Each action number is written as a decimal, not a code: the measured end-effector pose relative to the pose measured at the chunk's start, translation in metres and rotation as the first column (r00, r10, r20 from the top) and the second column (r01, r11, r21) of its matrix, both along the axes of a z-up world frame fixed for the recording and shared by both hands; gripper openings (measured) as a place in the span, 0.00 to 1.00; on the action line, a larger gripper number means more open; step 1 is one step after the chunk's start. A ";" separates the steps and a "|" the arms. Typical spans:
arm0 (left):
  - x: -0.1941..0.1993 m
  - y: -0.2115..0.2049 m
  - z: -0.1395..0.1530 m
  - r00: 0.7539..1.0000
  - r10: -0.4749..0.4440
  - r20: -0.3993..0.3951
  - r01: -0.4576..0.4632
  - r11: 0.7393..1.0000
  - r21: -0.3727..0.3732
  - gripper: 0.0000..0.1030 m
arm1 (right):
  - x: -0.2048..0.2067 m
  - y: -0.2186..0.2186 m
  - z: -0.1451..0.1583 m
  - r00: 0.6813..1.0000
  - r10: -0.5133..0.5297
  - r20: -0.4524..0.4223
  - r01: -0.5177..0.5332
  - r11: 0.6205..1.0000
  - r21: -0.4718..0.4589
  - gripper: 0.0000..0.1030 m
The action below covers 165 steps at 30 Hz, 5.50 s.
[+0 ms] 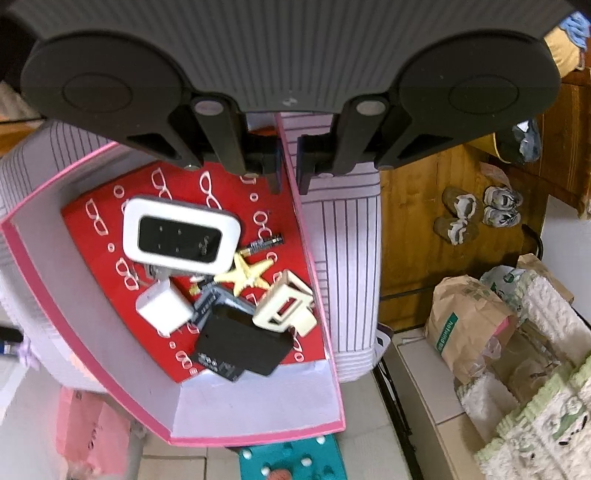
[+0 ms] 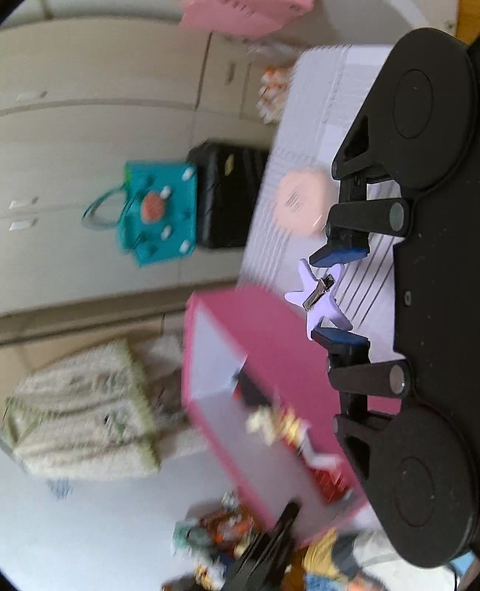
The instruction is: Organize rigid objects
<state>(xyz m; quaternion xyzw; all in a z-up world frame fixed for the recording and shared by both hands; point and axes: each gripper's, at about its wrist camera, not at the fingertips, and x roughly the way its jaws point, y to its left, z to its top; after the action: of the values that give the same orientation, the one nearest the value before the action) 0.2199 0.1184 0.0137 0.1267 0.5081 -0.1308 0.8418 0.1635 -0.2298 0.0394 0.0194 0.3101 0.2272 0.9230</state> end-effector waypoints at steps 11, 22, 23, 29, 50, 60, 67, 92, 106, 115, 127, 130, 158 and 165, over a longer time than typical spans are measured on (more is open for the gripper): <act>0.010 0.006 0.001 0.998 -0.005 -0.068 0.002 0.999 -0.041 0.08 | 0.057 0.116 0.013 0.925 0.343 -0.164 -0.336 0.939 0.070 0.40; 0.010 0.011 0.000 0.998 0.001 -0.068 -0.006 0.997 -0.075 0.09 | 0.114 0.206 -0.030 0.830 0.415 -0.373 -0.440 0.898 0.021 0.40; 0.010 0.011 0.000 0.998 0.000 -0.064 -0.005 0.997 -0.073 0.09 | 0.115 0.209 -0.035 0.820 0.417 -0.391 -0.445 0.895 0.021 0.40; 0.009 0.011 0.000 0.998 0.003 -0.055 -0.007 0.997 -0.078 0.09 | 0.115 0.215 -0.047 0.786 0.428 -0.447 -0.468 0.884 0.023 0.40; 0.001 0.010 0.002 0.999 0.023 -0.022 -0.025 0.997 -0.071 0.09 | 0.039 0.053 0.030 0.985 0.146 -0.095 -0.146 0.989 0.012 0.50; 0.001 0.013 0.000 0.995 0.096 0.004 -0.095 0.989 -0.112 0.09 | 0.030 -0.027 -0.005 0.995 -0.093 -0.029 0.087 0.983 -0.165 0.51; 0.001 0.010 -0.001 0.990 0.137 0.022 -0.134 0.985 -0.112 0.09 | 0.038 -0.054 -0.041 0.989 -0.144 -0.016 0.137 0.967 -0.215 0.58; 0.003 0.004 0.009 0.992 0.126 0.010 -0.125 0.988 -0.085 0.09 | 0.137 -0.034 -0.104 0.962 -0.242 -0.123 0.225 0.964 -0.141 0.76; 0.015 0.009 0.010 0.994 0.107 -0.007 -0.107 0.989 -0.106 0.09 | 0.099 -0.018 -0.031 0.988 -0.152 -0.029 0.149 0.986 -0.078 0.75; 0.020 0.008 0.005 0.993 0.117 0.019 -0.114 0.987 -0.116 0.09 | 0.062 0.048 0.027 0.986 0.165 -0.006 -0.164 0.984 0.071 0.76; 0.016 0.011 0.004 0.994 0.101 0.039 -0.096 0.988 -0.124 0.09 | 0.086 0.146 -0.010 0.903 0.389 -0.180 -0.395 0.919 0.004 0.76; 0.015 0.010 0.004 0.994 0.097 0.047 -0.090 0.988 -0.121 0.09 | 0.100 0.163 -0.023 0.878 0.407 -0.252 -0.432 0.900 -0.055 0.76; 0.009 0.016 0.001 0.991 0.118 0.069 -0.106 0.981 -0.162 0.09 | 0.035 0.058 0.027 0.977 0.205 0.065 -0.204 0.979 -0.028 0.77; 0.006 0.015 0.002 0.989 0.127 0.079 -0.114 0.982 -0.151 0.09 | 0.016 -0.006 0.006 0.998 0.063 0.016 -0.063 0.998 -0.007 0.72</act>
<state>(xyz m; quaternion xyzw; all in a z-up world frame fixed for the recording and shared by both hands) 0.2260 0.1330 0.0152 0.0394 0.4665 -0.1109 0.8767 0.1799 -0.2353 0.0451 0.0048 0.3038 0.2554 0.9179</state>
